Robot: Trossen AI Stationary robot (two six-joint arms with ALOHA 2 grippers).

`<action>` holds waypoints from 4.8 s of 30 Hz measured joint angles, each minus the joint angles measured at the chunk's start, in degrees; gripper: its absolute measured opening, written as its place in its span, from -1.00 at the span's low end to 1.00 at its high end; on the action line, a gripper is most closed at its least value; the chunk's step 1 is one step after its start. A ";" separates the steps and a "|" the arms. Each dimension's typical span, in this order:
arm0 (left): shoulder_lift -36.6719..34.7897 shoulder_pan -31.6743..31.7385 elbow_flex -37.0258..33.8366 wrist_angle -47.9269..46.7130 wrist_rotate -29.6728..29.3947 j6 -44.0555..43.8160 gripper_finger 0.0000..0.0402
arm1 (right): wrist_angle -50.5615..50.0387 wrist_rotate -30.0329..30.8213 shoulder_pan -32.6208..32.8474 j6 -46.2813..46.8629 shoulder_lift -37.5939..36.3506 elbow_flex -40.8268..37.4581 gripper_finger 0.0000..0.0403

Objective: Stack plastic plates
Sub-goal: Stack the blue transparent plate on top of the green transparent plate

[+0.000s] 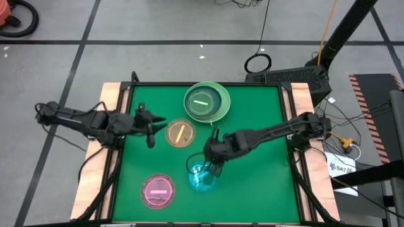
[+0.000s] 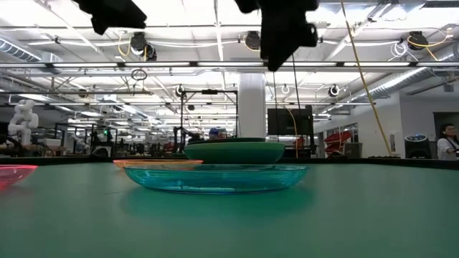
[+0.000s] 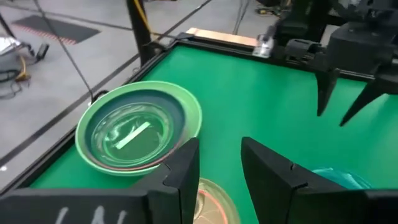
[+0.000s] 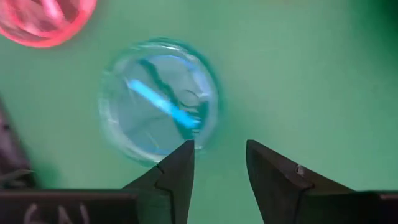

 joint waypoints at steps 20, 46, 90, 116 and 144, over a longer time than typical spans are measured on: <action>5.43 -23.27 0.00 -0.11 -9.73 -4.88 -0.39 | 2.82 7.32 11.23 36.00 9.24 -0.02 -0.32; 6.00 -24.42 -0.02 -1.88 -11.83 -2.53 -0.39 | 3.59 11.13 9.87 43.89 19.47 0.00 -0.32; 5.89 -15.87 -0.02 -3.56 -27.05 11.46 -0.39 | -6.69 8.10 -1.33 8.84 1.41 0.00 -1.00; -2.32 -12.06 -0.04 -6.60 -43.46 17.66 -0.39 | -6.57 -9.64 -36.71 -24.40 -9.08 0.00 -1.00; -3.18 -4.54 0.00 -0.57 -43.77 24.97 -0.39 | 23.42 -22.39 -55.67 -32.13 12.14 0.00 -1.00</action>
